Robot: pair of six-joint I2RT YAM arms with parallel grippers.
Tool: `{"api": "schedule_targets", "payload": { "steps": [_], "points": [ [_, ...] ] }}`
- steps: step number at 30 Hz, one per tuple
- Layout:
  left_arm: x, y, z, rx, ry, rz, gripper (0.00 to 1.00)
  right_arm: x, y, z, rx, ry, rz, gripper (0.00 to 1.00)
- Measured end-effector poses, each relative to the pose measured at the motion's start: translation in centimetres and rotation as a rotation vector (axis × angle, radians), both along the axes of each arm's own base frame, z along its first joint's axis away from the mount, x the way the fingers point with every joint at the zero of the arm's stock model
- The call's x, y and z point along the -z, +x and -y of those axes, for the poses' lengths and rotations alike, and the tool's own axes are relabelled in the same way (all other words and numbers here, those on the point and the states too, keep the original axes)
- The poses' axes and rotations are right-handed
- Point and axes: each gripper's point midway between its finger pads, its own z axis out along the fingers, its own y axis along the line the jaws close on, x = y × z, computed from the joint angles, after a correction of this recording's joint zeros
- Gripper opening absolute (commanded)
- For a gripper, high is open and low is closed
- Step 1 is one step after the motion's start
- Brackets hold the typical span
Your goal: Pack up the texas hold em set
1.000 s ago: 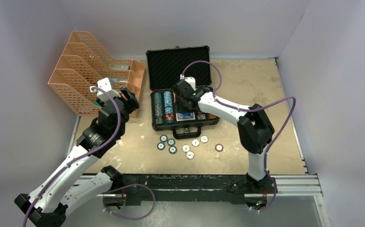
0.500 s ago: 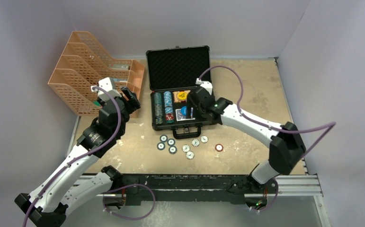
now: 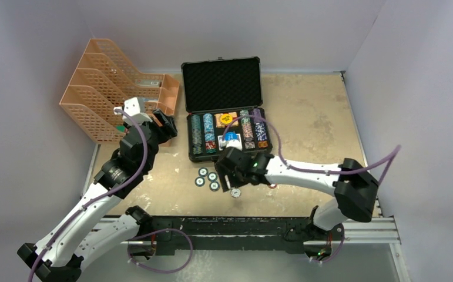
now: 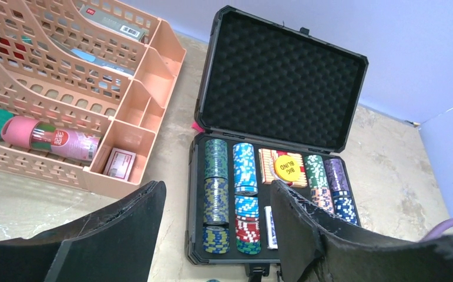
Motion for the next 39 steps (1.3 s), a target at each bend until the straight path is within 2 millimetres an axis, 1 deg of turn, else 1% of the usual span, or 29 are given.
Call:
{"api": "schedule_targets", "payload": {
  "steps": [2, 4, 7, 10, 14, 20, 23, 25, 28, 30, 32, 36, 37, 39],
  "points": [
    [-0.3, -0.1, 0.0, 0.004, -0.008, 0.011, 0.66, 1.2, -2.2, -0.8, -0.064, -0.045, -0.026, 0.75],
    [-0.6, -0.1, 0.1, 0.009, -0.016, 0.019, 0.66, 2.8, -4.3, -1.1, -0.106, -0.108, -0.063, 0.74],
    [-0.8, -0.1, 0.2, 0.013, -0.021, 0.026, 0.66, 4.8, -5.6, -0.5, -0.104, -0.182, -0.104, 0.70],
    [-0.8, -0.2, 0.1, 0.015, -0.023, 0.028, 0.66, 5.7, -5.4, 0.6, -0.050, -0.233, -0.115, 0.68],
    [-0.9, -0.2, 0.1, 0.015, -0.025, 0.030, 0.66, 5.9, -5.2, 1.2, 0.002, -0.250, -0.116, 0.66],
    [-0.9, -0.2, 0.1, 0.015, -0.024, 0.029, 0.66, 5.9, -4.9, 1.0, 0.022, -0.239, -0.109, 0.61],
    [-0.9, -0.2, 0.1, 0.015, -0.024, 0.029, 0.66, 6.2, -4.4, 0.7, 0.033, -0.225, -0.106, 0.60],
    [-0.9, -0.2, 0.1, 0.015, -0.024, 0.029, 0.66, 6.4, -4.0, 0.6, 0.045, -0.216, -0.107, 0.61],
    [-0.8, -0.2, 0.1, 0.015, -0.023, 0.028, 0.66, 6.3, -2.9, 0.7, 0.074, -0.201, -0.102, 0.66],
    [-0.8, -0.1, 0.2, 0.015, -0.022, 0.026, 0.66, 6.3, -2.2, 0.8, 0.093, -0.192, -0.098, 0.66],
    [-0.7, -0.1, 0.2, 0.015, -0.019, 0.022, 0.66, 6.3, -1.7, 0.9, 0.103, -0.185, -0.095, 0.63],
    [-0.5, 0.0, 0.3, 0.015, -0.017, 0.019, 0.66, 6.3, -1.4, 1.1, 0.092, -0.190, -0.092, 0.57],
    [-0.5, 0.0, 0.3, 0.014, -0.017, 0.019, 0.66, 6.3, -1.4, 1.1, 0.083, -0.194, -0.092, 0.57],
    [-0.5, 0.0, 0.3, 0.014, -0.017, 0.018, 0.66, 6.3, -1.4, 1.2, 0.068, -0.199, -0.094, 0.60]
  ]
}}
